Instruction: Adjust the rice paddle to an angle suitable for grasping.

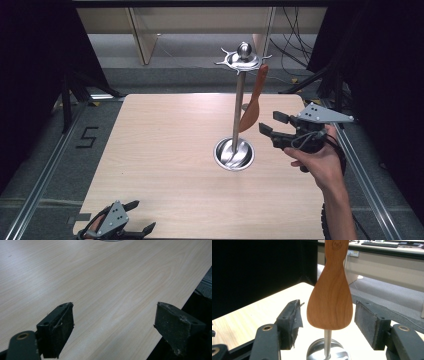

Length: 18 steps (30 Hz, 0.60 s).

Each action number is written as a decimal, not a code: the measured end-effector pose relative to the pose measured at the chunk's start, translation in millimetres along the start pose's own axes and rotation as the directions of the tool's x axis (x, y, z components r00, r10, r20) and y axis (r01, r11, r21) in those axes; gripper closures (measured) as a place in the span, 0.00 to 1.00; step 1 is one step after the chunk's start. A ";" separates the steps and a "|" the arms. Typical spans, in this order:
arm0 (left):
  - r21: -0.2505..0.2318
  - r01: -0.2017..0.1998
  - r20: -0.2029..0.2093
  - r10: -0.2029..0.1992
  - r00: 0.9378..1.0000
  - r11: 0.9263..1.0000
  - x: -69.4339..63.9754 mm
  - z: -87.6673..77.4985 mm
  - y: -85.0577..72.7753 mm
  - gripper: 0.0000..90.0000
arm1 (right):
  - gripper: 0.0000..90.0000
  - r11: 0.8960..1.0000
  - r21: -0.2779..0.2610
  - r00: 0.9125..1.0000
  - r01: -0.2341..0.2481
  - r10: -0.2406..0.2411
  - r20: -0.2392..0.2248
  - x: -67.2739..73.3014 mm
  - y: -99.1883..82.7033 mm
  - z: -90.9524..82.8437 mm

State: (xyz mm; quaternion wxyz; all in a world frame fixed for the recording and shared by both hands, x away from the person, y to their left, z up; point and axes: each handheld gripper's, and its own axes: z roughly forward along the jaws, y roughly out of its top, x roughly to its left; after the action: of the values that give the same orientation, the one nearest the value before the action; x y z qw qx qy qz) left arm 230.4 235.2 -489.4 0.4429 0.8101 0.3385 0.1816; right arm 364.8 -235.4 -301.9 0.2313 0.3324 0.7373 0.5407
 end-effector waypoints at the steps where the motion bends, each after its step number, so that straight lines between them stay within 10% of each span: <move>1: 0.001 -0.002 0.000 0.002 1.000 1.000 0.2 0.0 0.2 0.17 | 0.43 1.000 -0.014 1.000 0.002 -0.002 0.006 0.1 -4.2 0.6; 18: 0.022 -0.025 -0.005 0.025 1.000 0.999 2.7 -1.5 0.6 0.17 | 0.38 1.000 0.026 0.999 -0.001 0.000 0.032 -1.3 -42.0 -7.4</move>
State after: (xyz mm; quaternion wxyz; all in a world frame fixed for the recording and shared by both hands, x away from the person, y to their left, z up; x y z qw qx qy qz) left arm 231.6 237.8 -488.0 0.4305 0.8188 0.3314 0.1856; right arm 350.4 -249.3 -339.6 0.2385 0.3442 0.7403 0.5259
